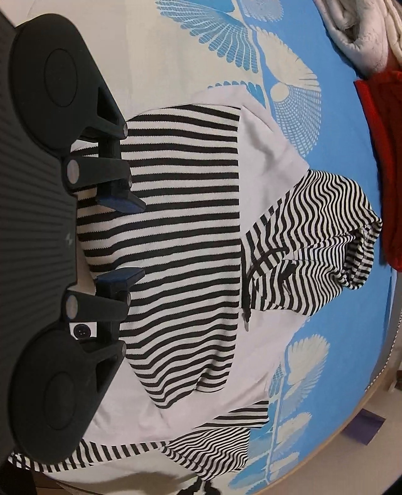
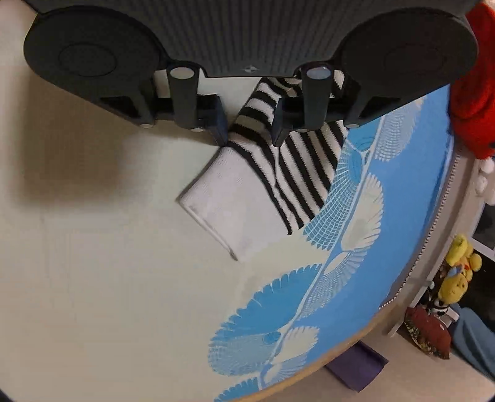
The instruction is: Fold small clothes
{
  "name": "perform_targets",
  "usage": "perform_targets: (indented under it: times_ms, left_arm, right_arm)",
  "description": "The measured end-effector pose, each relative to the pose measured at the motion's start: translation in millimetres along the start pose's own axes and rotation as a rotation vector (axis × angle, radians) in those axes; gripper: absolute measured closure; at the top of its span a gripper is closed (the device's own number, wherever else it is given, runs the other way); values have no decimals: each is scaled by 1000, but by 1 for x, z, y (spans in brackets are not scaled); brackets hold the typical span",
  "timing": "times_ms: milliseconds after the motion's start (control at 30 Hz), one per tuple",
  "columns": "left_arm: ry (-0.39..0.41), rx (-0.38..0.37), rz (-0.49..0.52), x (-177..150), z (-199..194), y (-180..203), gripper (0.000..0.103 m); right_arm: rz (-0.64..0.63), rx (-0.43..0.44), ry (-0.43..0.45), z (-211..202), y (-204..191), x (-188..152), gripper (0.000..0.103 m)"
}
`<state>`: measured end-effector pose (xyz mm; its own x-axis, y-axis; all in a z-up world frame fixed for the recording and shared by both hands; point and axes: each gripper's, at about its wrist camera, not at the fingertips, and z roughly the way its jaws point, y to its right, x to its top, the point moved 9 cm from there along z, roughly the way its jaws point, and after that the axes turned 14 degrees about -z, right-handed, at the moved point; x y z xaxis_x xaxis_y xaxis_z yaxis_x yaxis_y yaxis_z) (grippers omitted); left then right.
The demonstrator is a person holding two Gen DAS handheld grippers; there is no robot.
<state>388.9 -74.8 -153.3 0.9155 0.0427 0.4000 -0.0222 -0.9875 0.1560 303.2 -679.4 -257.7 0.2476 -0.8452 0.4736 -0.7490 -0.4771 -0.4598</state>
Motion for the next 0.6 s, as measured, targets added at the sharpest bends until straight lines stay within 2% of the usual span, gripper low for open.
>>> perform_targets:
  times_ms: [33, 167, 233, 300, 433, 500, 600]
  left_arm:
    - [2, 1, 0, 1, -1, -1, 60]
    - [17, -10, -10, 6, -8, -4, 60]
    - [27, -17, -20, 9, -13, -7, 60]
    - [36, -21, -31, 12, -19, -11, 60]
    - [57, -26, -65, 17, -31, -26, 60]
    - [65, -19, -93, 20, -36, -37, 60]
    - [78, -6, -139, 24, -44, -57, 60]
  right_arm:
    - [-3, -16, 11, -2, 0, 3, 103]
    - [-21, -108, 138, -32, -5, 22, 103]
    - [-50, -101, 216, -55, -24, 35, 103]
    - [-140, -77, 301, -82, -57, 43, 103]
    - [-368, 98, 415, -137, -153, 21, 103]
    - [-493, 224, 439, -165, -207, -8, 103]
    - [-710, 417, 440, -202, -286, -76, 103]
